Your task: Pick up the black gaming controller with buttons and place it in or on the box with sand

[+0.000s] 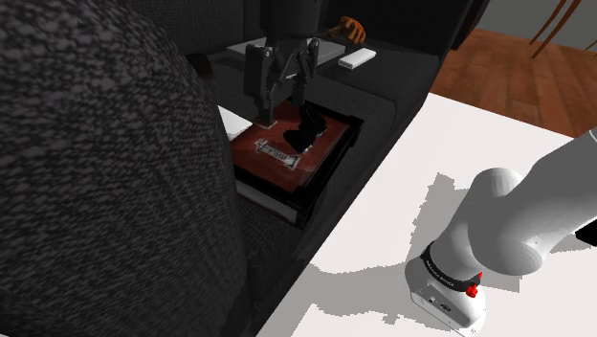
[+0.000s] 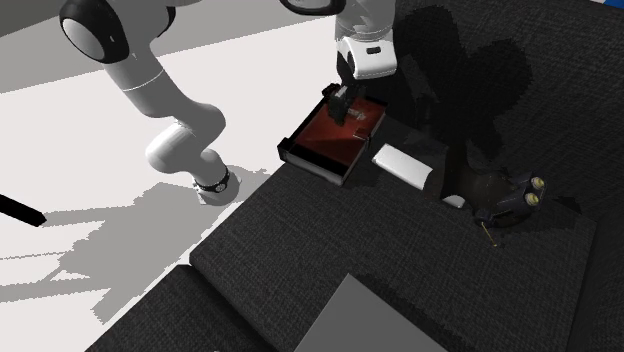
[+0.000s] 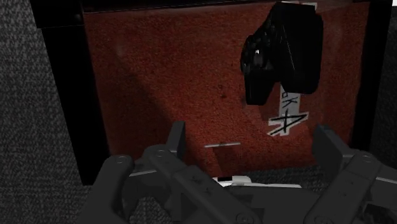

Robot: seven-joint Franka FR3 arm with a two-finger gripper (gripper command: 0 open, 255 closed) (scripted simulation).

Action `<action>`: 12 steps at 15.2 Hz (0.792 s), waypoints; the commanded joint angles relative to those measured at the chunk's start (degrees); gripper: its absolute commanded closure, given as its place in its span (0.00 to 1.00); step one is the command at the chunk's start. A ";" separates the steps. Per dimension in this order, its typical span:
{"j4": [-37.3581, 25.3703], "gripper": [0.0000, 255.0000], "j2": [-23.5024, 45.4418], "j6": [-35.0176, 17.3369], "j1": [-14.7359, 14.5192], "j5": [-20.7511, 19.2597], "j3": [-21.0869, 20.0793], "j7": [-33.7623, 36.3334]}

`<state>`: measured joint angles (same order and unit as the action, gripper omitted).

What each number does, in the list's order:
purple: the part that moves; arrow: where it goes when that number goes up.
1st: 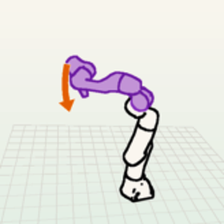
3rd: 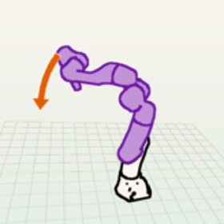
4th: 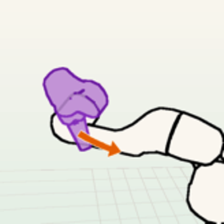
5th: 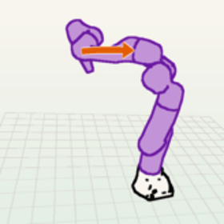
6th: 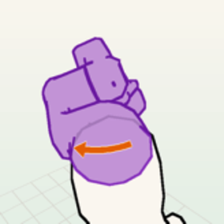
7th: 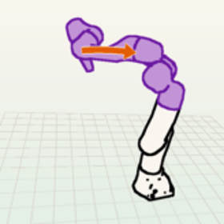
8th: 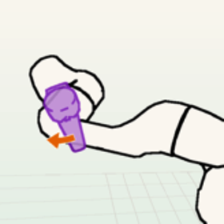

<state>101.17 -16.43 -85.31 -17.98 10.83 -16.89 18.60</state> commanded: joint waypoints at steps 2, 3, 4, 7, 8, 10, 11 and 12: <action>-5.66 0.00 1.65 4.06 0.21 -0.43 0.19 0.42; -8.62 0.00 2.61 6.09 0.30 -0.65 0.23 0.68; -11.07 0.00 3.44 7.72 0.37 -0.83 0.24 0.91; -11.07 0.00 3.44 7.72 0.37 -0.83 0.25 0.91; -11.07 0.00 3.44 7.72 0.37 -0.83 0.25 0.91; -11.07 0.00 3.44 7.72 0.37 -0.83 0.25 0.91; -11.07 0.00 3.44 7.72 0.37 -0.83 0.25 0.91; -11.07 0.00 3.44 7.72 0.37 -0.83 0.25 0.91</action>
